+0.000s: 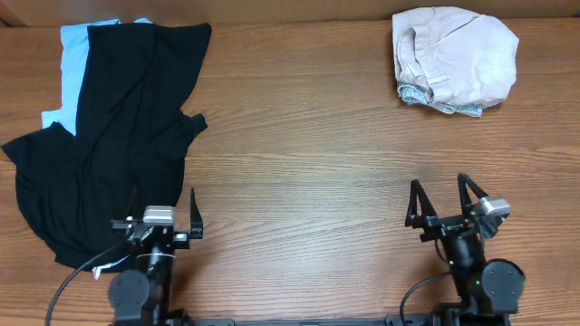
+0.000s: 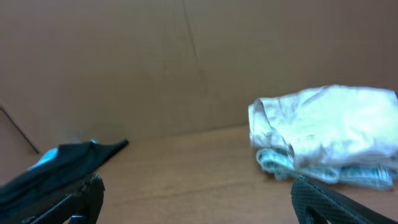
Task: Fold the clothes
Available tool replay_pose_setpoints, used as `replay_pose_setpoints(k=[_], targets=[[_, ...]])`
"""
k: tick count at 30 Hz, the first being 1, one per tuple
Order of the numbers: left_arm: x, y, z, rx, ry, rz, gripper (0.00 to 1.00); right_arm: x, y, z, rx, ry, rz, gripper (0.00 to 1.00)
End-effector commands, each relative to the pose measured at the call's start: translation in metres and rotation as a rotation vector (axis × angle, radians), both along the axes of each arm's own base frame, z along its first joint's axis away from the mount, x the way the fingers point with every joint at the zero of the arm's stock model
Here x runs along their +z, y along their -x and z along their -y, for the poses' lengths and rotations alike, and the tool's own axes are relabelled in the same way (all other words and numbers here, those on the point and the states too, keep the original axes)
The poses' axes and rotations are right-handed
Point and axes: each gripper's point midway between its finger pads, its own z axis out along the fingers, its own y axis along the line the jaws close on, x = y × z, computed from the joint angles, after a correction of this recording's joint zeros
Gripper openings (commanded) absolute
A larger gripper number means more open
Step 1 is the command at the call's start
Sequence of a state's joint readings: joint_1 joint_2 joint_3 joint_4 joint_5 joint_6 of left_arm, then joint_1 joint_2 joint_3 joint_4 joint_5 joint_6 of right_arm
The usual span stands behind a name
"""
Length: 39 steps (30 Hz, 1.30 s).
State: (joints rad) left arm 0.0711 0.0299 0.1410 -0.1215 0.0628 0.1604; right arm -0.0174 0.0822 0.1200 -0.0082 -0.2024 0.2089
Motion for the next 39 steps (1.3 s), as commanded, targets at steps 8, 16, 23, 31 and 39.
replay_pose_setpoints(k=[8, 16, 23, 31, 39], targets=[[0.065, -0.011, 0.011, -0.065, 0.038, -0.073, 1.00, 0.071, -0.005, -0.007, 0.041, 0.004, -0.066, 1.00], [0.074, -0.058, 0.021, -0.138, 0.077, -0.357, 1.00, 0.077, -0.044, -0.015, 0.096, -0.010, -0.327, 1.00], [0.060, -0.108, 0.029, -0.201, 0.108, -0.662, 1.00, 0.054, -0.087, -0.028, 0.175, -0.045, -0.605, 1.00], [0.016, -0.157, 0.024, -0.205, 0.098, -0.849, 1.00, 0.014, -0.133, -0.047, 0.301, -0.100, -0.727, 1.00], [-0.050, -0.190, -0.047, 0.121, -0.016, -0.960, 1.00, -0.025, -0.147, -0.053, 0.342, -0.132, -0.828, 0.99]])
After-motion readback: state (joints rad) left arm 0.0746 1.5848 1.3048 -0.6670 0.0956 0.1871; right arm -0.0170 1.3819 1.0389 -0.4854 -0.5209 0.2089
